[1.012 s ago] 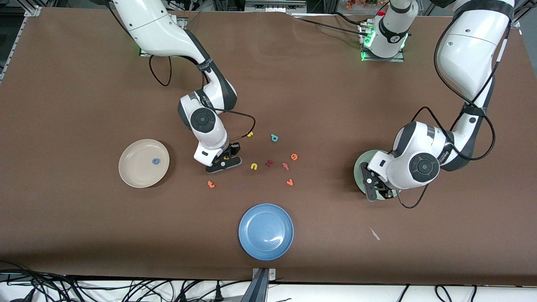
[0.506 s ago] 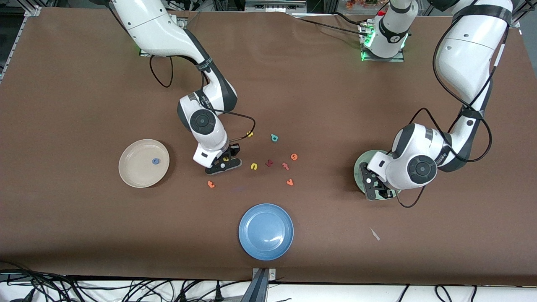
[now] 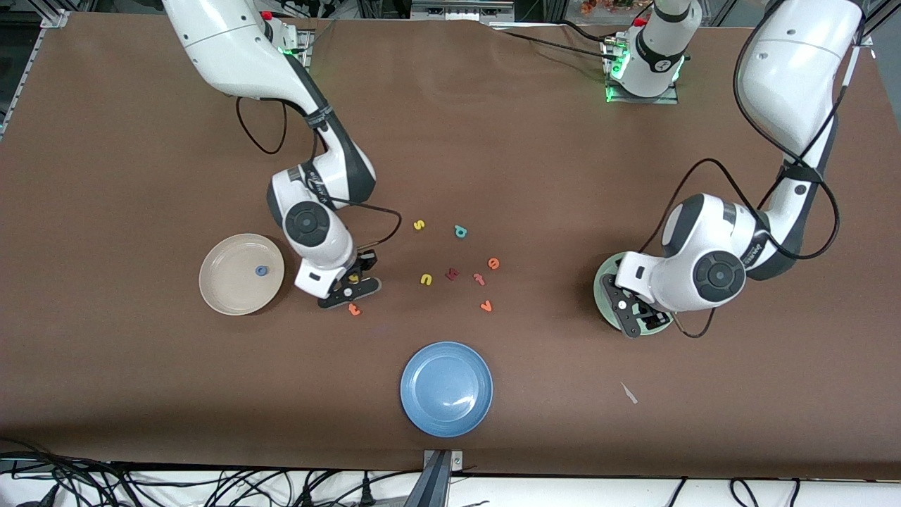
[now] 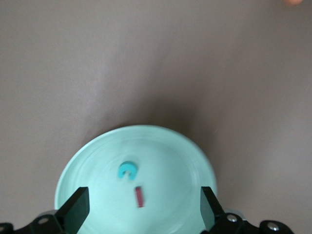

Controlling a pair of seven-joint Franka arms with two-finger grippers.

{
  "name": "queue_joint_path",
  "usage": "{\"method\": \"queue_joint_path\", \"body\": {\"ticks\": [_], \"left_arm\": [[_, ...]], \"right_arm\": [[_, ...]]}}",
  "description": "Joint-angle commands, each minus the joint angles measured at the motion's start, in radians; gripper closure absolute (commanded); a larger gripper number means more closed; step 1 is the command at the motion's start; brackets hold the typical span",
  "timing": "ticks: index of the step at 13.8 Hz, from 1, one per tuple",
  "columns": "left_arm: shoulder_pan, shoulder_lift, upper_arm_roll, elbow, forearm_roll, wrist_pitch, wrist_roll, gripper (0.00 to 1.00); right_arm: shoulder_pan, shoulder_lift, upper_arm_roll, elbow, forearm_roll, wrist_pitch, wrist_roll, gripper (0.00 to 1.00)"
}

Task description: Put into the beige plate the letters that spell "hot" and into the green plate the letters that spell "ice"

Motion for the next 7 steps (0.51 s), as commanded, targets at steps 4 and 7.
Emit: {"method": "queue_joint_path", "body": {"ticks": [4, 7], "left_arm": [[-0.123, -0.029, 0.005, -0.016, -0.128, -0.007, -0.467, 0.00], [-0.195, 0.013, -0.002, -0.037, -0.128, 0.114, -0.716, 0.00]], "right_arm": [[-0.006, -0.047, -0.112, -0.020, 0.006, -0.072, -0.204, 0.84], [-0.013, -0.047, -0.116, -0.019, 0.006, -0.072, -0.208, 0.84]]}}
